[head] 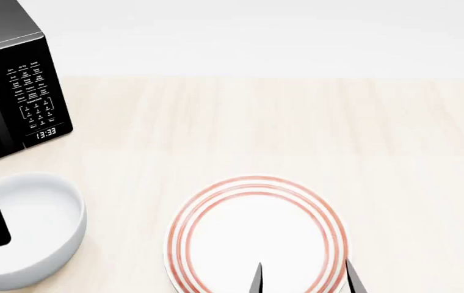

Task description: Pick up the white bowl and put it on the plate.

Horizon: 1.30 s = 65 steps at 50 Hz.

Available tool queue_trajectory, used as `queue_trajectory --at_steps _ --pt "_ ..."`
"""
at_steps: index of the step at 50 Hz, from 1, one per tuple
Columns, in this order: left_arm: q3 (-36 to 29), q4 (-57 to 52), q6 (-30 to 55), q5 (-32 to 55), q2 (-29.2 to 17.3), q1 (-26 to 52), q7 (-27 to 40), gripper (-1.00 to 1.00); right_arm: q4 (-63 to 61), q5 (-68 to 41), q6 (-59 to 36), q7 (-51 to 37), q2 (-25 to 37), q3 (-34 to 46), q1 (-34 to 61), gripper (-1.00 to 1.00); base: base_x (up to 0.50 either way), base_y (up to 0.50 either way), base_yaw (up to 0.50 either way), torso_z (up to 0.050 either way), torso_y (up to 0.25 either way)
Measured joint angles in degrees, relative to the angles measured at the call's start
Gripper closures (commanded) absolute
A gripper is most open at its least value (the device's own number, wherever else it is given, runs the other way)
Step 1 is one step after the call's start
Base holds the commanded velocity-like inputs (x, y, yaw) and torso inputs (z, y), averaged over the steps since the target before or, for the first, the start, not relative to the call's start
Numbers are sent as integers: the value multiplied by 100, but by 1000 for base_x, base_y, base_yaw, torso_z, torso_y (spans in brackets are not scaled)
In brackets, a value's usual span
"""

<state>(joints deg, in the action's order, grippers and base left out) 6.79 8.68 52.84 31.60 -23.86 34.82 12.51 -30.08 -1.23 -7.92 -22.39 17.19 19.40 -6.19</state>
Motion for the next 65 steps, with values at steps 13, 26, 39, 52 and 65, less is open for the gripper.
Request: queue_trajectory --at_steps 13,26,39,52,65 --pt "-64 335 -263 -130 0 44 -50 -100 22 -14 6 -22 25 17 19 -100 0 0 0 0 0" --pt "-192 925 -627 -298 27 245 -199 -100 35 -25 12 -44 49 37 31 -100 0 0 0 0 0" --pt "-297 1552 -1010 -448 72 435 -351 -100 34 -30 17 -70 71 62 35 -100 0 0 0 0 0" --pt "-293 1590 -1067 -458 116 378 -298 -100 34 -42 18 -95 93 82 39 -100 0 0 0 0 0" --pt "-254 1306 -913 -395 127 237 -155 -100 45 -59 16 -116 109 103 51 -100 0 0 0 0 0"
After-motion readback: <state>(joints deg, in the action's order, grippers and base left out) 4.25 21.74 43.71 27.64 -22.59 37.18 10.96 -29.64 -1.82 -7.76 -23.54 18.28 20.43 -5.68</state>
